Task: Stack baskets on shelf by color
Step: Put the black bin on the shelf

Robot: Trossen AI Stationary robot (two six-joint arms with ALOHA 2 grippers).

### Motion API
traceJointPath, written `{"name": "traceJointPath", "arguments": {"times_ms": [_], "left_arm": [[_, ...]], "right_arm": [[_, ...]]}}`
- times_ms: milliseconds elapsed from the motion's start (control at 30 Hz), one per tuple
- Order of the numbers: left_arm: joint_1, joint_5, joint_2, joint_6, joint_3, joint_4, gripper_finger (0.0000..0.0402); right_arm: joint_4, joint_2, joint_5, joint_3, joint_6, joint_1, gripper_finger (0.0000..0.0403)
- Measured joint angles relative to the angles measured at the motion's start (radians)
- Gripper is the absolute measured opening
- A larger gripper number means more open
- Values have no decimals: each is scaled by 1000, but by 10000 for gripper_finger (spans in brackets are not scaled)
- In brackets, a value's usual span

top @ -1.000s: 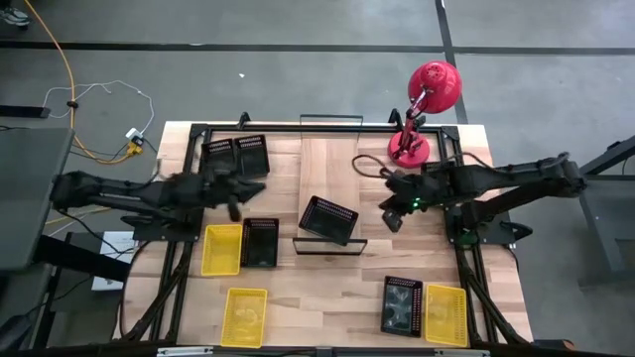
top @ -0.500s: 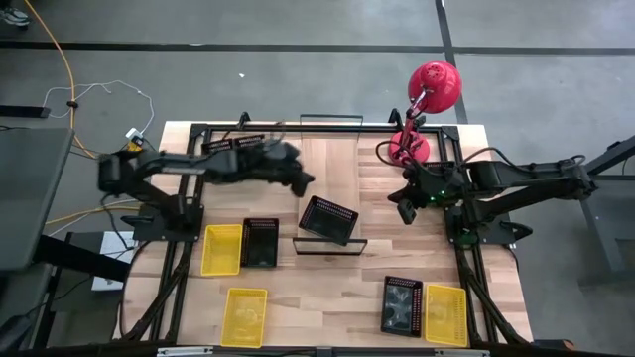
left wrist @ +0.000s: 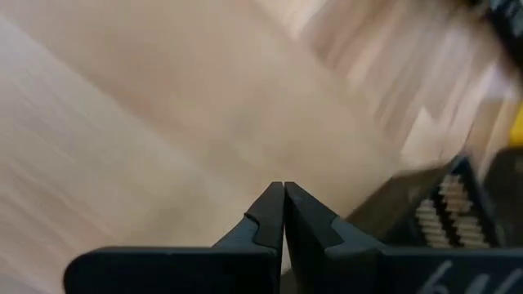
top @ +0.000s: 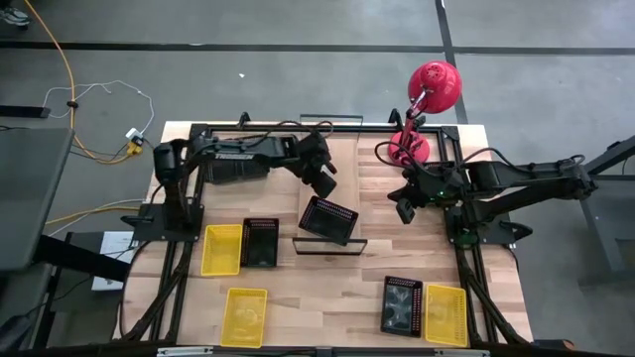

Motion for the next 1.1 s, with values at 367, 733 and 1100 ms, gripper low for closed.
{"name": "traceJointPath", "arguments": {"times_ms": [367,733,1100], "left_arm": [[-20,36,28,-21,3,-77,0],[-47,27,25,-22,3,-224,0],[-68,14,12,4,3,-310,0]], "right_arm": [[-4,0,2,0,-31,0,0],[-4,0,2,0,-34,0,0],[-4,0,38,0,-34,0,0]]}}
